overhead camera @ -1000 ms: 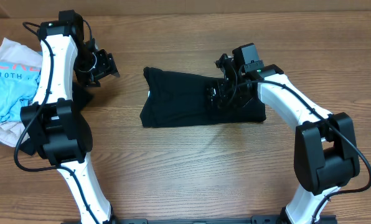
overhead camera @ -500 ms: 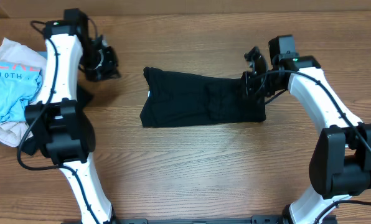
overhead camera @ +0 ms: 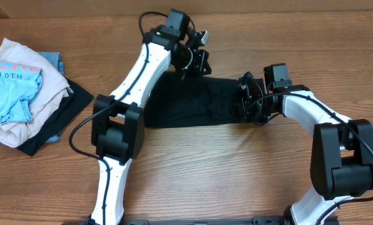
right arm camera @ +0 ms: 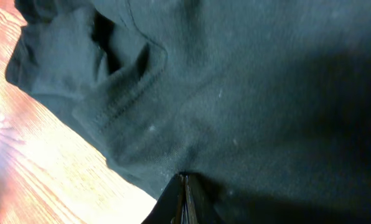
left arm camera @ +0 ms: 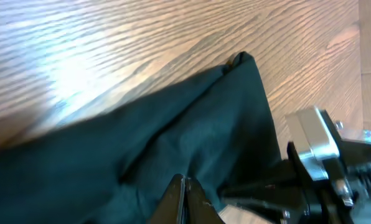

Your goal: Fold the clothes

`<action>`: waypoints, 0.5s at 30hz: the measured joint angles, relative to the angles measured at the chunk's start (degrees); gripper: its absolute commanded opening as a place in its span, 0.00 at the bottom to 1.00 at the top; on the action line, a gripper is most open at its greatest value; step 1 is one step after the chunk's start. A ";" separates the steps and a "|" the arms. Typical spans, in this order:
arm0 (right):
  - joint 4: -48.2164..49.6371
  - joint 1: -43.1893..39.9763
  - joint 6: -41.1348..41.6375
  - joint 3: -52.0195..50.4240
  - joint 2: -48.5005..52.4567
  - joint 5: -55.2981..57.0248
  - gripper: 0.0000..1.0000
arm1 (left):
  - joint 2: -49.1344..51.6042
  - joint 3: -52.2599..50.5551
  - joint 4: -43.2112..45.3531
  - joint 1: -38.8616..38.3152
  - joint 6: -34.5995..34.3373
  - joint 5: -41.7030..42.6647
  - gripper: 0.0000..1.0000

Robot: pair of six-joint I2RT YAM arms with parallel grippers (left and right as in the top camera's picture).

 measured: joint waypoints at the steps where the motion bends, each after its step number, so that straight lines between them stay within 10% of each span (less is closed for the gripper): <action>1: 0.31 0.00 -0.09 -0.42 0.00 0.13 0.04 | 0.79 0.00 0.83 -0.44 -0.22 0.02 0.04; 15: 1.27 0.00 -0.26 -0.68 0.39 3.91 0.04 | 9.22 0.02 9.09 -1.42 -1.75 19.58 0.04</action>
